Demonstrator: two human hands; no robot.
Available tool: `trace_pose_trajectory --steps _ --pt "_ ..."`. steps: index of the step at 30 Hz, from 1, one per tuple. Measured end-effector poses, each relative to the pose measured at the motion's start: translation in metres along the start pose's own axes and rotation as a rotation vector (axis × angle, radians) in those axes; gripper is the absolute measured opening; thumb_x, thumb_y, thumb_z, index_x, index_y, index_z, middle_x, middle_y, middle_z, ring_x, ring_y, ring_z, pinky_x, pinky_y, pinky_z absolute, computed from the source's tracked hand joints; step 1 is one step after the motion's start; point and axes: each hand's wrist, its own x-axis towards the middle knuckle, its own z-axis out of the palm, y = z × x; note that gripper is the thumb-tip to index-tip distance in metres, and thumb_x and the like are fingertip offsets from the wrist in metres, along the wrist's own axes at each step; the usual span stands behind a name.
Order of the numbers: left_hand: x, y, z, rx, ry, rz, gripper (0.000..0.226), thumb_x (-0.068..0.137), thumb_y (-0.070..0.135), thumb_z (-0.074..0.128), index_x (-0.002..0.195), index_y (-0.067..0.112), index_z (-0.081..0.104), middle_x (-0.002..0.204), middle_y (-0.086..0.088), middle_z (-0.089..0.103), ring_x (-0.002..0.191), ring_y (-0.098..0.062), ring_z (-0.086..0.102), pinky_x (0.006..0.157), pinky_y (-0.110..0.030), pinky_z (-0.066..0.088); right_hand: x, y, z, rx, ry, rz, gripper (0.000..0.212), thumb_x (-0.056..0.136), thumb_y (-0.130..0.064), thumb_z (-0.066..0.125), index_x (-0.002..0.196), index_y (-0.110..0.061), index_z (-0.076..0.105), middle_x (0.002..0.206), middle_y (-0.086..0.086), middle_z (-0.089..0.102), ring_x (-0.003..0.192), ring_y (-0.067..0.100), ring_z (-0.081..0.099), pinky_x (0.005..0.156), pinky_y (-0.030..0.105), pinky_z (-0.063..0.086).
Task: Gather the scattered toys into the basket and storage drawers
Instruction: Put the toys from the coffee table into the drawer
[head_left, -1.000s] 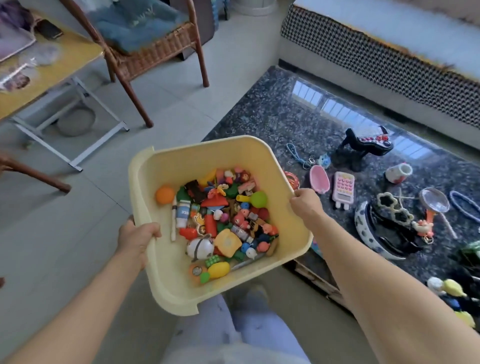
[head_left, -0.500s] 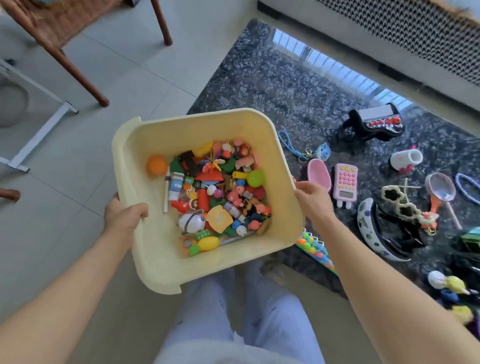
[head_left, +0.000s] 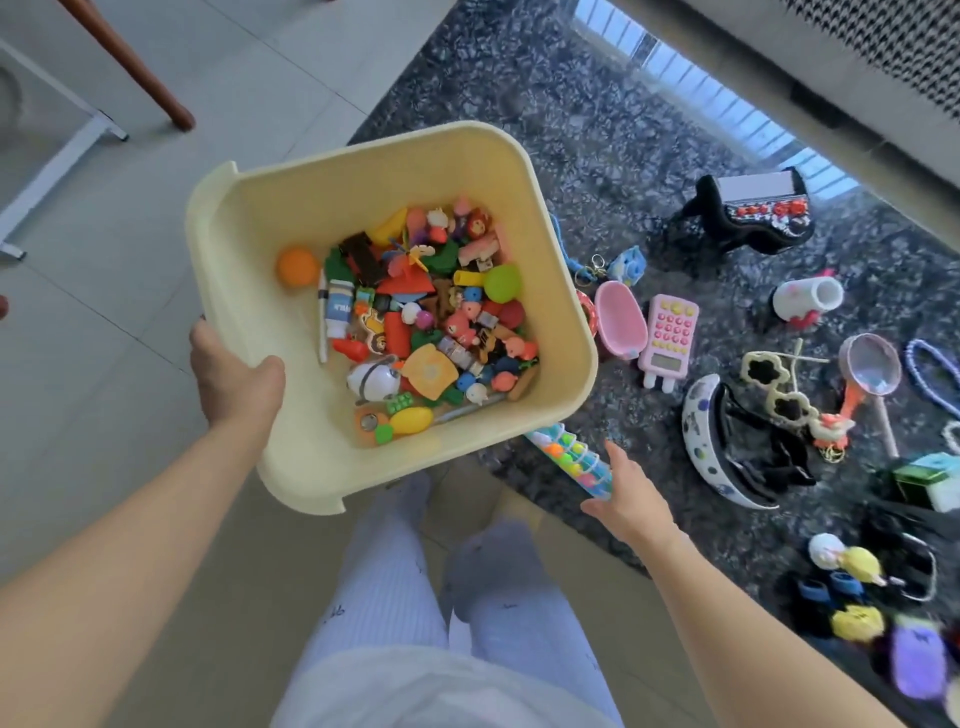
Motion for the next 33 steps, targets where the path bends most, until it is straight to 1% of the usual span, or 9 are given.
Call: trace_pose_trajectory --steps 4,8,13,17,21,23,26,29,33 --pt "-0.009 -0.01 0.0 0.022 -0.026 -0.009 0.064 0.08 -0.001 0.043 0.139 0.015 0.025 0.134 -0.01 0.047 0.117 -0.031 0.05 0.091 -0.034 0.042 0.012 0.006 -0.002 -0.112 0.02 -0.033 0.054 0.086 -0.023 0.061 0.132 -0.014 0.034 0.125 0.008 0.054 0.11 0.028 0.055 0.071 0.033 0.041" --pt "-0.014 -0.015 0.002 0.099 -0.049 -0.013 0.064 0.083 -0.001 0.039 0.141 0.019 0.02 0.134 -0.01 0.048 0.117 -0.034 0.049 0.095 -0.04 0.042 0.014 0.002 -0.004 -0.223 0.068 -0.068 0.028 0.09 -0.023 0.054 0.114 -0.012 0.045 0.11 0.008 0.06 0.1 0.031 0.058 0.064 0.029 0.037" --pt "-0.016 -0.014 0.0 0.156 -0.077 -0.024 0.069 0.085 -0.001 0.04 0.144 0.022 0.012 0.135 -0.013 0.046 0.117 -0.036 0.048 0.097 -0.043 0.04 -0.003 0.019 -0.015 0.187 0.173 0.061 0.019 0.082 -0.018 0.06 0.098 -0.009 0.058 0.097 0.008 0.066 0.089 0.029 0.058 0.072 0.034 0.044" --pt "-0.016 -0.012 -0.004 0.123 -0.14 -0.035 0.071 0.087 -0.003 0.039 0.145 0.021 0.007 0.137 -0.013 0.042 0.12 -0.035 0.046 0.099 -0.042 0.038 -0.053 0.018 -0.054 0.495 0.545 0.146 0.025 0.086 -0.018 0.062 0.108 -0.007 0.062 0.102 0.012 0.067 0.095 0.029 0.059 0.074 0.032 0.039" --pt "-0.01 -0.016 -0.009 0.033 -0.229 -0.048 0.071 0.086 -0.005 0.039 0.144 0.02 0.006 0.137 -0.01 0.042 0.118 -0.032 0.048 0.099 -0.046 0.043 -0.099 -0.038 -0.124 0.656 0.817 -0.181 0.01 0.088 -0.019 0.063 0.097 -0.016 0.062 0.079 -0.011 0.063 0.078 0.008 0.06 0.064 0.016 0.041" --pt "-0.008 -0.015 -0.012 0.003 -0.267 -0.06 0.071 0.086 -0.005 0.038 0.144 0.022 0.005 0.137 -0.009 0.042 0.116 -0.03 0.048 0.098 -0.046 0.044 -0.108 -0.082 -0.151 0.764 0.677 -0.429 0.01 0.087 -0.015 0.063 0.088 -0.025 0.062 0.072 -0.015 0.065 0.069 -0.006 0.059 0.064 0.01 0.045" --pt "-0.003 -0.015 -0.017 -0.095 -0.348 -0.048 0.069 0.087 -0.006 0.038 0.142 0.02 0.007 0.134 -0.008 0.043 0.112 -0.025 0.048 0.091 -0.038 0.044 -0.095 -0.16 -0.156 0.874 0.313 -0.646 0.018 0.086 -0.007 0.062 0.083 -0.025 0.063 0.074 -0.009 0.067 0.07 0.006 0.06 0.066 0.023 0.051" --pt "0.002 -0.017 -0.021 -0.213 -0.411 -0.026 0.067 0.09 -0.003 0.038 0.144 0.019 0.005 0.14 -0.002 0.037 0.124 -0.021 0.041 0.1 -0.035 0.036 -0.059 -0.234 -0.121 0.764 0.065 -0.638 0.004 0.086 -0.01 0.062 0.087 -0.014 0.064 0.076 0.004 0.064 0.071 0.016 0.058 0.067 0.031 0.047" --pt "0.006 -0.023 -0.019 -0.322 -0.422 -0.05 0.071 0.095 0.01 0.045 0.147 0.02 -0.001 0.141 -0.001 0.038 0.127 -0.018 0.041 0.108 -0.034 0.033 -0.016 -0.292 -0.063 0.554 -0.047 -0.575 0.005 0.086 -0.019 0.064 0.087 -0.015 0.064 0.067 -0.004 0.059 0.062 0.01 0.055 0.06 0.027 0.044"
